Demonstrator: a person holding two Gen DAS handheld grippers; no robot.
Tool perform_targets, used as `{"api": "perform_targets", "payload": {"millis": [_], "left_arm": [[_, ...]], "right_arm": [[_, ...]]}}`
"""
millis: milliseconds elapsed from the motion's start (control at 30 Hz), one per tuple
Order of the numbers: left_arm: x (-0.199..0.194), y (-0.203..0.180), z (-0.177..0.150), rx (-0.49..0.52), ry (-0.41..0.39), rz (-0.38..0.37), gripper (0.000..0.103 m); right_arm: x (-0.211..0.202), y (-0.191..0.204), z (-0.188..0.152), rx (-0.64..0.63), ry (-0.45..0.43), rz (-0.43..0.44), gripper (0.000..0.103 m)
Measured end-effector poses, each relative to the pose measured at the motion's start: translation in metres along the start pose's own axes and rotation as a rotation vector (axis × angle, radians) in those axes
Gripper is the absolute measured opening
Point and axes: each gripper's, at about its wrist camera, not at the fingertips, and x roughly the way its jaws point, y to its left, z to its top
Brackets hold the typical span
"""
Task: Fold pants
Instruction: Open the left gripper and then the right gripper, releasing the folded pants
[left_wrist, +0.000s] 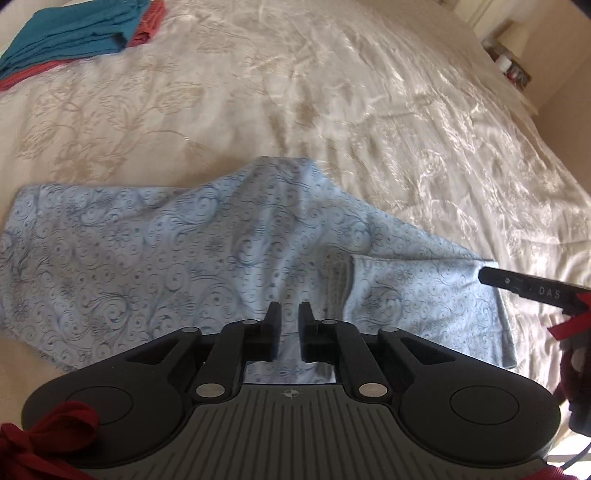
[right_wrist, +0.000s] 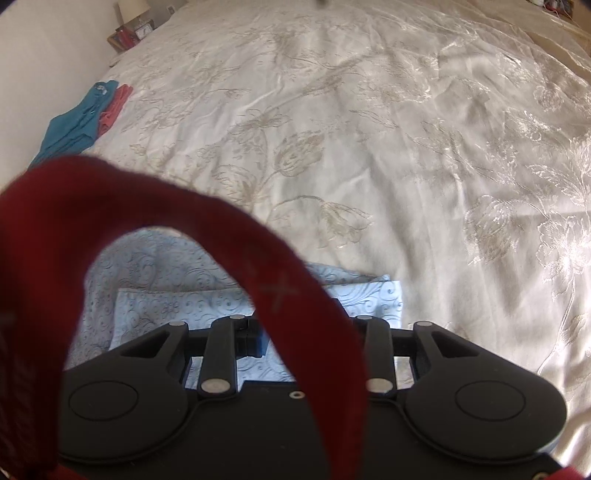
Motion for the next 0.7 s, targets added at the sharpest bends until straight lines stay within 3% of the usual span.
{"api": "perform_targets", "payload": {"millis": [100, 167, 233, 300, 533, 700], "left_arm": [[-0.014, 0.031, -0.003, -0.043, -0.03, 0.028, 0.025], [-0.02, 0.047, -0.003, -0.064, -0.049, 0.059, 0.034], [-0.028, 0.064, -0.005, -0.082, -0.063, 0.083, 0.049], [-0.036, 0.084, -0.008, -0.107, -0.077, 0.11, 0.056], [-0.048, 0.118, -0.012, -0.154, -0.083, 0.127, 0.058], [-0.044, 0.123, -0.014, -0.123, -0.056, 0.106, 0.058]], "right_arm": [[-0.004, 0.021, -0.002, -0.005, -0.005, 0.041, 0.045], [-0.004, 0.037, -0.003, -0.026, -0.005, 0.062, 0.045], [-0.004, 0.053, -0.004, -0.057, -0.002, 0.083, 0.045], [-0.004, 0.07, -0.006, -0.084, 0.001, 0.098, 0.045], [0.011, 0.116, -0.008, -0.166, 0.031, 0.129, 0.045], [0.036, 0.146, -0.015, -0.155, 0.068, 0.054, 0.058]]}}
